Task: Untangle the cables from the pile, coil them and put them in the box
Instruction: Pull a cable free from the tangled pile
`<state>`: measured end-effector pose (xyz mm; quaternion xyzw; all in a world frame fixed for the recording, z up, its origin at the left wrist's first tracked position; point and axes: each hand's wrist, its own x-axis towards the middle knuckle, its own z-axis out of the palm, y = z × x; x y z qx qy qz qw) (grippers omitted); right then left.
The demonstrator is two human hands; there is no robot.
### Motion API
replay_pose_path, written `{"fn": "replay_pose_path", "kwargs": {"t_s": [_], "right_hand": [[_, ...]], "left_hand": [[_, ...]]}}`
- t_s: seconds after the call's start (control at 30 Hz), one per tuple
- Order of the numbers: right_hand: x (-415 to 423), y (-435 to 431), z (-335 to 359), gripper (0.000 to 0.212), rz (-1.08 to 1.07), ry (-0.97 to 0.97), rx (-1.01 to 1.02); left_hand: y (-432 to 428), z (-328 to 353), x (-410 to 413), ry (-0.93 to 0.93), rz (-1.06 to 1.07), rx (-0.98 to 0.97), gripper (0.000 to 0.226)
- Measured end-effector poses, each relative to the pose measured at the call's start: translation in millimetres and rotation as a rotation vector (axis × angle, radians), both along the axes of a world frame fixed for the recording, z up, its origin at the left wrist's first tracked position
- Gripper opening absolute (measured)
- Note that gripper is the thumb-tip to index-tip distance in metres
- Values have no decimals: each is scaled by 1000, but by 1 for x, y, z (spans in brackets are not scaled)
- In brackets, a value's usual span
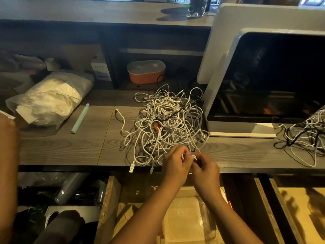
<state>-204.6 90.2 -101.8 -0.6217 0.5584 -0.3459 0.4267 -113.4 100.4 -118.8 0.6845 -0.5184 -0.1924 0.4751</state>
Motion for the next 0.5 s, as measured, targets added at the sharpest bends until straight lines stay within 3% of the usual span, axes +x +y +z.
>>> {"fn": "replay_pose_path", "kwargs": {"t_s": [0.1, 0.23, 0.37, 0.43, 0.5], "right_hand": [[-2, -3, 2, 25, 14, -76, 47], [-8, -8, 8, 29, 41, -270, 176], [-15, -14, 11, 25, 115, -421, 372], [-19, -16, 11, 26, 165, -410, 372], [-21, -16, 12, 26, 265, -244, 233]], "left_hand": [[-5, 8, 3, 101, -53, 69, 17], [-12, 21, 10, 301, -116, 301, 25], [-13, 29, 11, 538, -32, 385, 23], [-14, 31, 8, 584, 13, 394, 23], [-14, 30, 5, 613, 62, 398, 23]]}}
